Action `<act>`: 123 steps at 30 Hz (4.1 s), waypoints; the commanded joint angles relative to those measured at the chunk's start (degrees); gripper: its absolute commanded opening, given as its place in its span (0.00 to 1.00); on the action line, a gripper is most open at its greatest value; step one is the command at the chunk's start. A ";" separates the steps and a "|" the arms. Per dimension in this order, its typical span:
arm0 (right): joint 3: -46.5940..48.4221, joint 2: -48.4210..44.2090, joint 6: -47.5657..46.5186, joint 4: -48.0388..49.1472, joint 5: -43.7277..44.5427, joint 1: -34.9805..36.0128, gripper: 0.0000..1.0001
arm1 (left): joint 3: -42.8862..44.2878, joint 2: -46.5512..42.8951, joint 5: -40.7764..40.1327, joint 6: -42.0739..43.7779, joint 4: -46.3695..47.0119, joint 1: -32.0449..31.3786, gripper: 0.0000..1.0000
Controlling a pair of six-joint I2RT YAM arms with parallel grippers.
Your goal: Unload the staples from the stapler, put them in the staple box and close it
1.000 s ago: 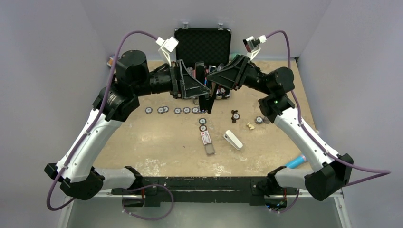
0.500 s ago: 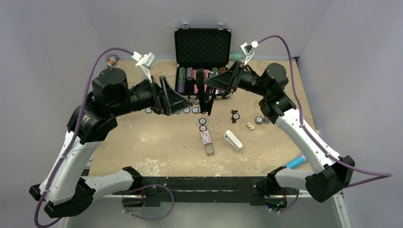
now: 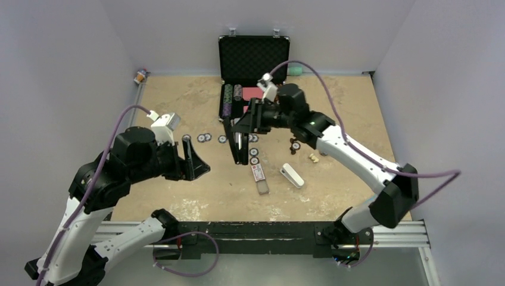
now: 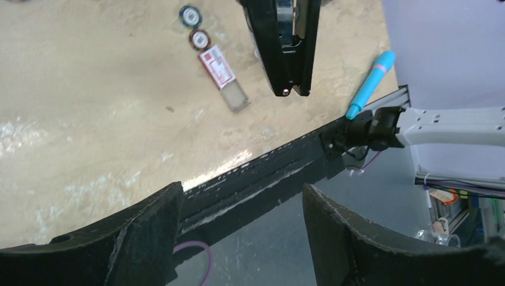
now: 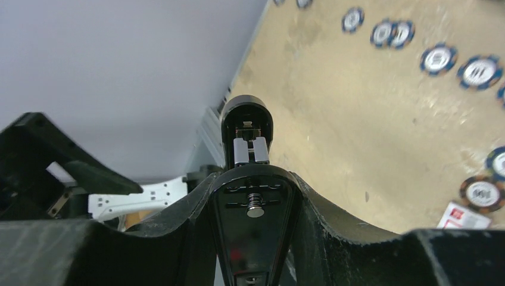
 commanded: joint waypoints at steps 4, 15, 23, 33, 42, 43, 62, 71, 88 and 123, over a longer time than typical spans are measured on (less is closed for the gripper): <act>9.65 8.63 2.89 -8.53 1.70 9.40 0.00 | -5.06 -8.68 -1.41 -2.72 -7.56 0.32 0.70; 20.37 21.10 -3.95 -13.31 1.22 10.98 0.00 | -4.50 -10.07 -6.04 -3.57 -12.84 0.38 0.68; 26.89 27.79 -17.05 -18.14 -0.68 10.98 0.00 | -4.42 -5.79 -12.24 -5.43 -9.24 0.33 0.57; 23.68 25.60 -27.10 -19.23 0.63 10.98 0.00 | 3.06 7.82 -12.95 -1.49 -4.54 3.37 0.34; 21.63 23.68 -27.64 -19.69 -0.35 10.86 0.00 | 2.22 15.50 -5.80 -2.37 4.77 7.73 0.20; 21.35 23.58 -27.91 -19.68 -0.57 10.89 0.00 | 1.81 16.07 -5.29 -2.57 5.67 8.04 0.18; 20.34 21.23 -25.98 -18.13 -0.42 10.80 0.00 | -3.81 23.83 -2.30 -9.70 18.56 11.23 0.00; 21.74 23.33 -26.08 -20.98 1.95 9.84 0.00 | -9.78 24.21 -2.34 -12.90 21.89 12.32 0.00; 22.89 26.65 -26.89 -27.18 7.39 9.57 0.00 | -20.95 27.38 5.58 -17.96 37.19 12.78 0.00; 23.22 24.60 -24.76 -28.44 14.29 9.32 0.00 | -24.72 30.34 5.39 -16.22 37.53 12.78 0.00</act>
